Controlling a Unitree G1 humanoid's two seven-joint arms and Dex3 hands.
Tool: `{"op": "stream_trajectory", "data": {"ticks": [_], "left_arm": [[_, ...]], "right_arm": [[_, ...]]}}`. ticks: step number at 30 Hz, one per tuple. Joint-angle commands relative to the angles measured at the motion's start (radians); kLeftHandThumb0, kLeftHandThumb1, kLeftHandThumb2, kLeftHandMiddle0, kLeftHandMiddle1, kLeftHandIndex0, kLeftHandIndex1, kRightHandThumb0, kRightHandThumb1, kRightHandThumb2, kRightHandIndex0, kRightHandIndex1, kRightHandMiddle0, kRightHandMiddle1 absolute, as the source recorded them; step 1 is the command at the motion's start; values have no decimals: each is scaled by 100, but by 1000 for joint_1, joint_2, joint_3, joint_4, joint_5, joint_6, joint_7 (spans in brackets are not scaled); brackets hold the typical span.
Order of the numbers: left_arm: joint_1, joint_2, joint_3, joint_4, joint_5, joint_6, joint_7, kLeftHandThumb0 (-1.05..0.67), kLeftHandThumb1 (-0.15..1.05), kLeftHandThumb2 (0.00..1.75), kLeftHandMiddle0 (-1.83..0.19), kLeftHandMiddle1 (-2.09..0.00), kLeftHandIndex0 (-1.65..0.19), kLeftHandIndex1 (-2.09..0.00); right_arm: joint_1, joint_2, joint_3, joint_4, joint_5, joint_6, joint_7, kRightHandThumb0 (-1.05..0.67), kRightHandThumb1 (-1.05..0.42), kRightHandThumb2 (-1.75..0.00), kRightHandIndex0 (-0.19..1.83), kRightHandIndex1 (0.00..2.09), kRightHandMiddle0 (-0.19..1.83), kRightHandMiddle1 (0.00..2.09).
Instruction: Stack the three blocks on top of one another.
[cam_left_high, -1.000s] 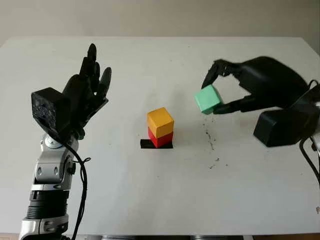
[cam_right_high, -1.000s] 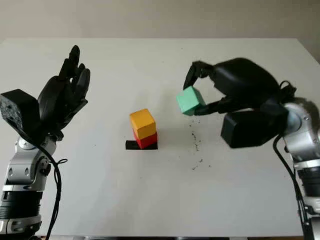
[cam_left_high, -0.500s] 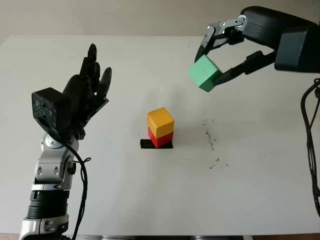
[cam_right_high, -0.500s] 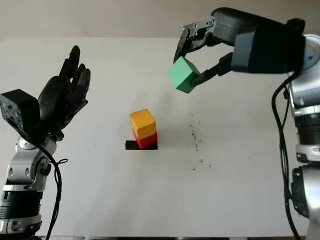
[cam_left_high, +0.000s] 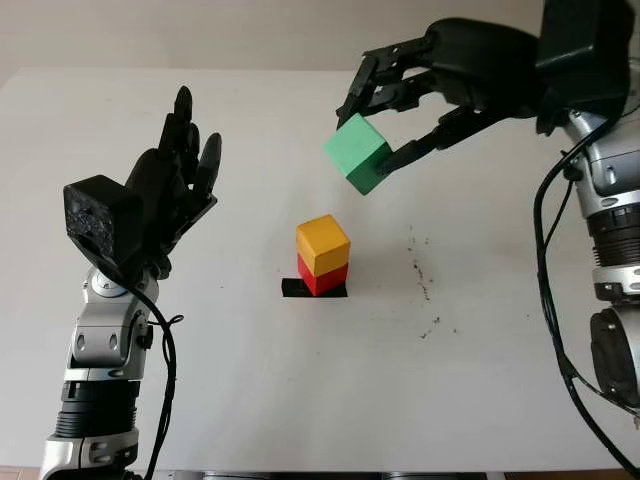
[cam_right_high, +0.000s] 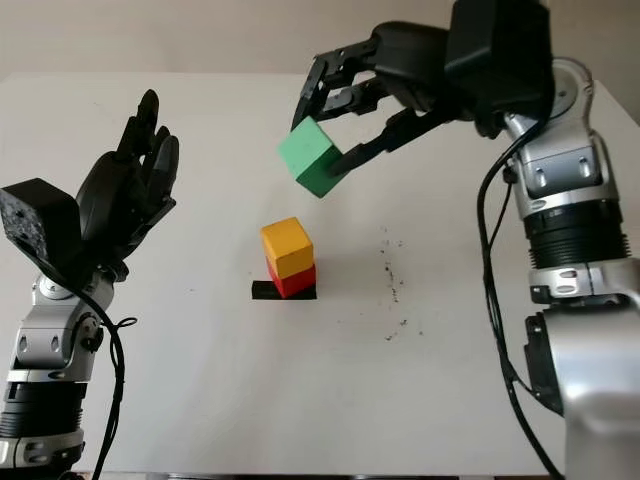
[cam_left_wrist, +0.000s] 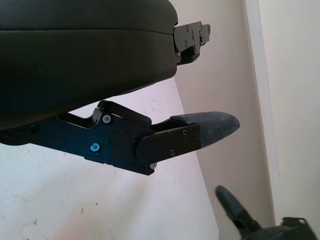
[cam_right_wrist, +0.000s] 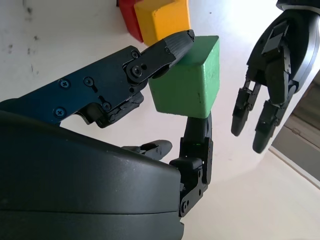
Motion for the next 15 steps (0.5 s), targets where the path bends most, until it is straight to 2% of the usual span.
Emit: {"op": "stream_trajectory", "data": {"ticks": [1,6,15], "left_arm": [[6,2,4,-17,-5,-12,3,-61,105,63,19,0,19,0],[3,2,0,-13,-3,-9,2,-62,105,63,19,0,19,0],[6,5,-1,-5,0,-21,-3,-62,105,63,19,0,19,0]], "right_arm": [[21,12,-3,-35,15,11,-5,-51,-96,-6,43,2,34,158],[91,43,-10,-72,33,8,-30,-53,-97,-6,42,1,31,160],[197,100,-25,-159,97,89,-74,-52,-99,-6,41,1,30,159]]}}
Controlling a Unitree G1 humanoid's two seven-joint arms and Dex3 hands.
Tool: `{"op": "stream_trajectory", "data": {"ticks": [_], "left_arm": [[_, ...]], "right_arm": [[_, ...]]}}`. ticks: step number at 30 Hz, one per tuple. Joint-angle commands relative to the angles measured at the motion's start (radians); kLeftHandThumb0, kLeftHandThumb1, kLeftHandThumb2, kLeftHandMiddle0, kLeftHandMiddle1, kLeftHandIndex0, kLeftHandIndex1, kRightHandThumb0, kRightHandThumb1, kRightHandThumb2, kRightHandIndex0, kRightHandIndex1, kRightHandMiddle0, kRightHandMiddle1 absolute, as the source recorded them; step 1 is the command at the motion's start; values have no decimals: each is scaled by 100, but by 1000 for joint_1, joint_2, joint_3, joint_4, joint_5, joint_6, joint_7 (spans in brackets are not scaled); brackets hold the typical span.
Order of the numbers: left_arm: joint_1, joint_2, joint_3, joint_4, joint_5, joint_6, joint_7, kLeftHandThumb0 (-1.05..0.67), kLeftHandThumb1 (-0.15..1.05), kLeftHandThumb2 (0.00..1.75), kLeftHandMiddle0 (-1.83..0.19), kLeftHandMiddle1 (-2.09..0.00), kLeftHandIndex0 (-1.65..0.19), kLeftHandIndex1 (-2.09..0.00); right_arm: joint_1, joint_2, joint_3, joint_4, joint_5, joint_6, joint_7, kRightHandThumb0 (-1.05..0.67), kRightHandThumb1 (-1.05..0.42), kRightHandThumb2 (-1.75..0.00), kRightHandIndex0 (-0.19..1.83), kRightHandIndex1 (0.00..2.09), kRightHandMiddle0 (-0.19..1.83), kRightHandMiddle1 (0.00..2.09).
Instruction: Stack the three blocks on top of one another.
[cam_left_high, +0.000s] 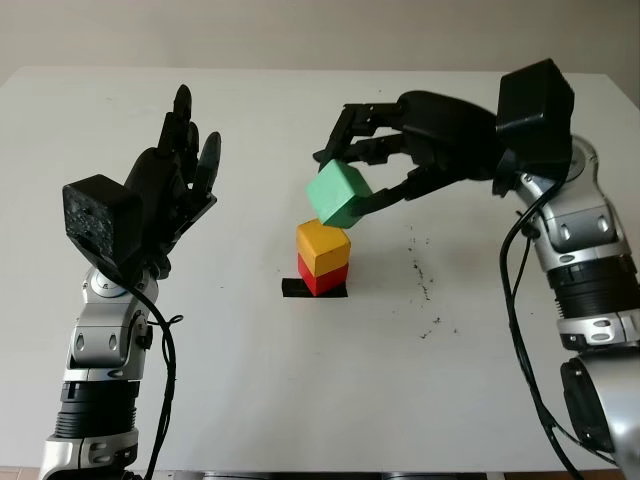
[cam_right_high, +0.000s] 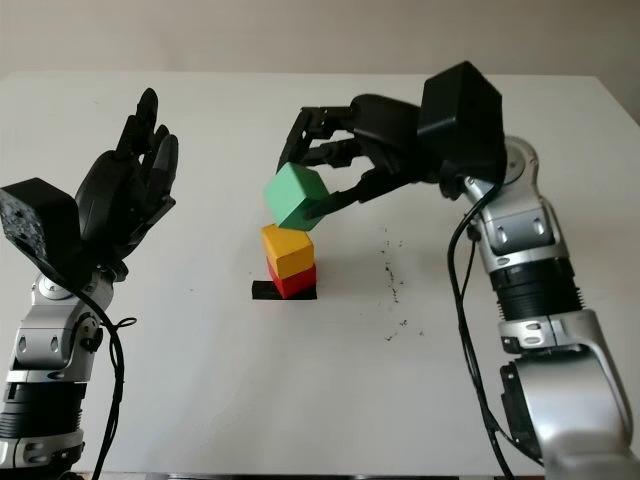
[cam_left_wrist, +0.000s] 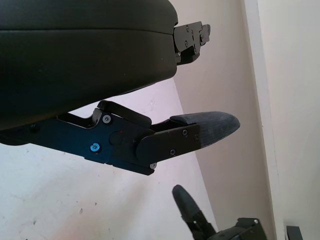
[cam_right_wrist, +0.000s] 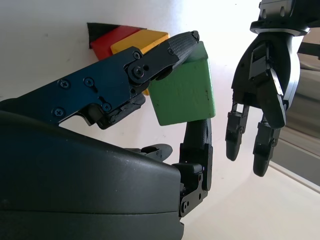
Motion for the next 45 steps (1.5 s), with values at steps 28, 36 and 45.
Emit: {"op": "stream_trajectory", "data": {"ticks": [28,36,45], "left_arm": [[14,3,-5,-1,3,-23,0,-63,105,62,19,0,19,0],[14,1,-4,-5,2,-13,3,-63,105,63,19,0,19,0],[18,0,-2,-12,2,-14,8,-62,105,63,19,0,19,0]], "right_arm": [[4,91,-21,-2,66,64,-47,-54,-98,-5,43,3,32,158],[7,107,-2,5,53,89,-57,-53,-96,-5,44,3,37,154],[10,118,15,15,51,94,-47,-54,-96,-5,43,3,39,152]]}}
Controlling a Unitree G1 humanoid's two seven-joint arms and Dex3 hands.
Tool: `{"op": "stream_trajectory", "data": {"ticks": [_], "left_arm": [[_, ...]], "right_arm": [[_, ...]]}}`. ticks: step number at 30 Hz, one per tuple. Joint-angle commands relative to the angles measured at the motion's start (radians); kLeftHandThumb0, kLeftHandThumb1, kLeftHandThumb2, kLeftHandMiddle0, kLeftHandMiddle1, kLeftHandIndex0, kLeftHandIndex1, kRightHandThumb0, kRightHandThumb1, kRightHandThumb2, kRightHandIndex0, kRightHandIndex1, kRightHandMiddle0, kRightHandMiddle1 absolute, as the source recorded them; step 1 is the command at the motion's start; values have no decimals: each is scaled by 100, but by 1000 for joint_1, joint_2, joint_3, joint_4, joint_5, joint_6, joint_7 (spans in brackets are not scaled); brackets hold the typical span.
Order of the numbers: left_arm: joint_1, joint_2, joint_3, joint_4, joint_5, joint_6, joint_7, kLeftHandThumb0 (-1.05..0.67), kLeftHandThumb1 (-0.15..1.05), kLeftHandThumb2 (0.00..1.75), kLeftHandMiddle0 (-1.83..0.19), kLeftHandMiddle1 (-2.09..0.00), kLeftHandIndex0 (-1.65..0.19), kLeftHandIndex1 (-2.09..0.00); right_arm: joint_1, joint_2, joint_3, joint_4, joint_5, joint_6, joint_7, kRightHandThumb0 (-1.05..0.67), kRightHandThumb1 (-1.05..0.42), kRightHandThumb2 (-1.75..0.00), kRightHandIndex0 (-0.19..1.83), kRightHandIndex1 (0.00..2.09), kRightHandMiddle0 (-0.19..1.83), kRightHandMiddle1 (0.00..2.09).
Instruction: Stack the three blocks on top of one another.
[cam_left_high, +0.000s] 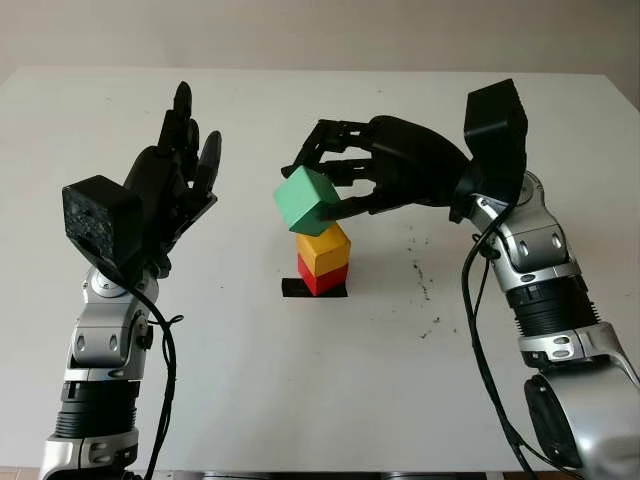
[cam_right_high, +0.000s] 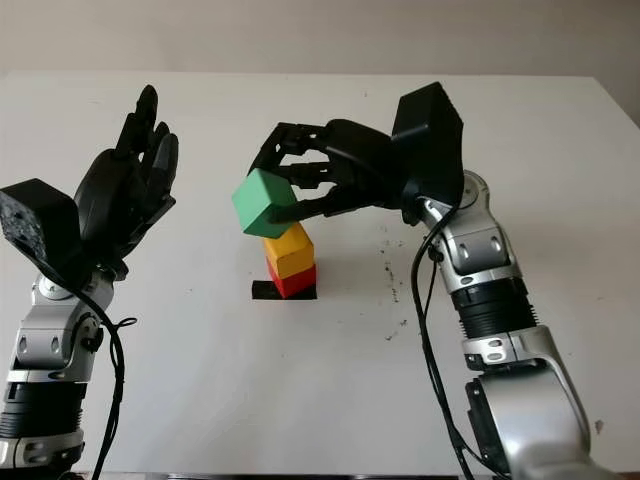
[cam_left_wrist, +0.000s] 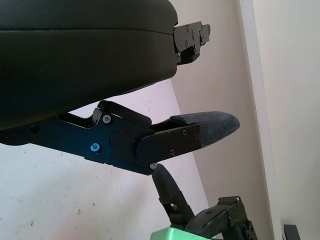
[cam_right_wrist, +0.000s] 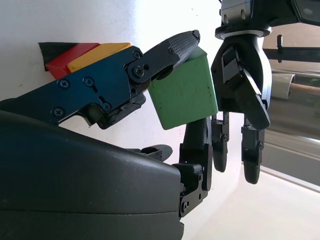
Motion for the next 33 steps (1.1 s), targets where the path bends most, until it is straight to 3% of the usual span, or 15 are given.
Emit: {"op": "stream_trajectory", "data": {"ticks": [1,33], "left_arm": [[18,-1,2,-13,-2,0,5,-62,105,63,19,0,19,0],[23,2,0,-16,0,3,7,-63,105,64,19,0,19,0]], "right_arm": [[8,5,3,4,-1,-10,5,-54,-96,-5,43,3,39,152],[27,-17,-9,54,-30,-56,25,-53,-96,-6,40,2,37,156]]}}
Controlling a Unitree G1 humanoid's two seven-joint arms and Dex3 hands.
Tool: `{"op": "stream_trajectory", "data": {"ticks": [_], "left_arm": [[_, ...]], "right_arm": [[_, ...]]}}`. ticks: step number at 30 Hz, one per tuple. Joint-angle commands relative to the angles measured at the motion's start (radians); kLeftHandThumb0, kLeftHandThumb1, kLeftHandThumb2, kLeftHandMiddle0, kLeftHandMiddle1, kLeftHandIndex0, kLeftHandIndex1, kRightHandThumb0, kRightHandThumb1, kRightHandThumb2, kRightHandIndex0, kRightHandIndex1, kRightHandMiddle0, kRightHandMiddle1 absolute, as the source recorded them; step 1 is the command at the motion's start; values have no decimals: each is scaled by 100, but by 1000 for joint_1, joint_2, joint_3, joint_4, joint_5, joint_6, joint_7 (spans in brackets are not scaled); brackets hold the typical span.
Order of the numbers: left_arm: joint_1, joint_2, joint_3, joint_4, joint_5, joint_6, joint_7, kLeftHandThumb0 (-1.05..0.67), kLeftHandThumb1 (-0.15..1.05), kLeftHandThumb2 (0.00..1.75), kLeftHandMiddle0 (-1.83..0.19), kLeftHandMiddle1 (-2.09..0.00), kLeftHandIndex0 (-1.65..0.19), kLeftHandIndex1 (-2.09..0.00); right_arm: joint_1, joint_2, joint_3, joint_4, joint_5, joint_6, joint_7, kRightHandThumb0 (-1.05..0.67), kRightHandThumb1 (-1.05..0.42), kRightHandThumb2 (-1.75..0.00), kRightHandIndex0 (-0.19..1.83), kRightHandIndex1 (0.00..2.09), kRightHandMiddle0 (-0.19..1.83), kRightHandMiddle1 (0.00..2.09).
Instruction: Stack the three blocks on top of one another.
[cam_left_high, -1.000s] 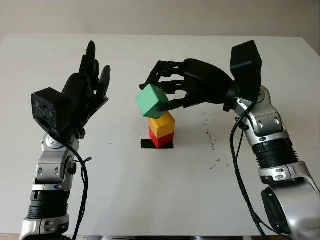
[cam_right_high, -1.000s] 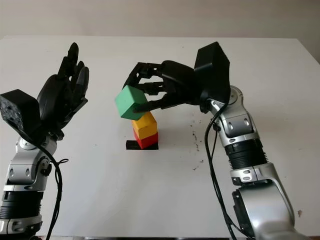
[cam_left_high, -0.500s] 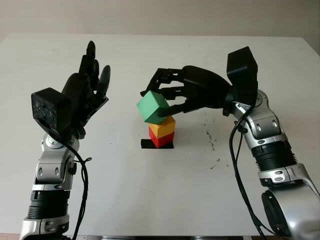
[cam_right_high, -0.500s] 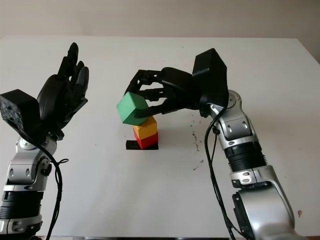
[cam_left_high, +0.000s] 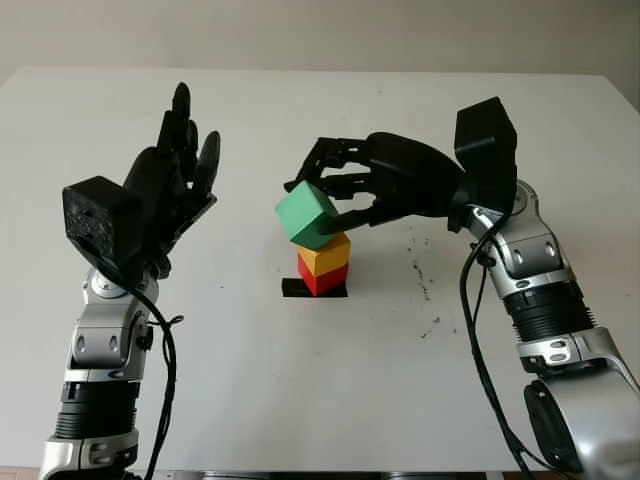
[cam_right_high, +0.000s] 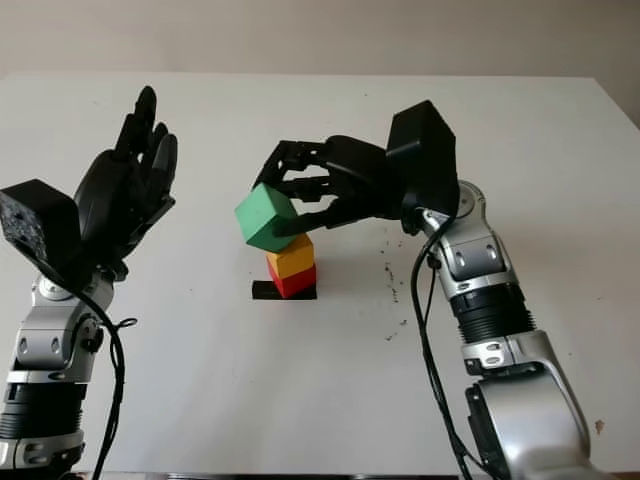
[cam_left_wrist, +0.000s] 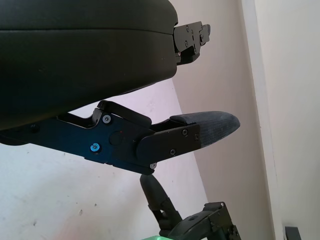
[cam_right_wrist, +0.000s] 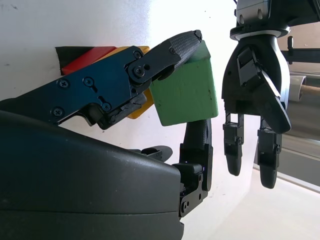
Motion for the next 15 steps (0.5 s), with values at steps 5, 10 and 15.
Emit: {"op": "stream_trajectory", "data": {"ticks": [5,10,15], "left_arm": [[11,4,2,-13,-2,2,1,-63,105,63,19,0,19,0],[10,7,4,-13,-4,-2,-2,-62,105,63,19,0,19,0],[7,14,3,-11,-2,-3,-9,-62,105,63,19,0,19,0]], "right_arm": [[14,-26,-18,0,-5,5,-15,-51,-97,-6,41,2,34,156],[25,-36,-22,-12,-5,8,-26,-51,-98,-6,40,1,32,155],[31,-40,-22,-26,-6,22,-32,-51,-98,-6,40,1,31,154]]}}
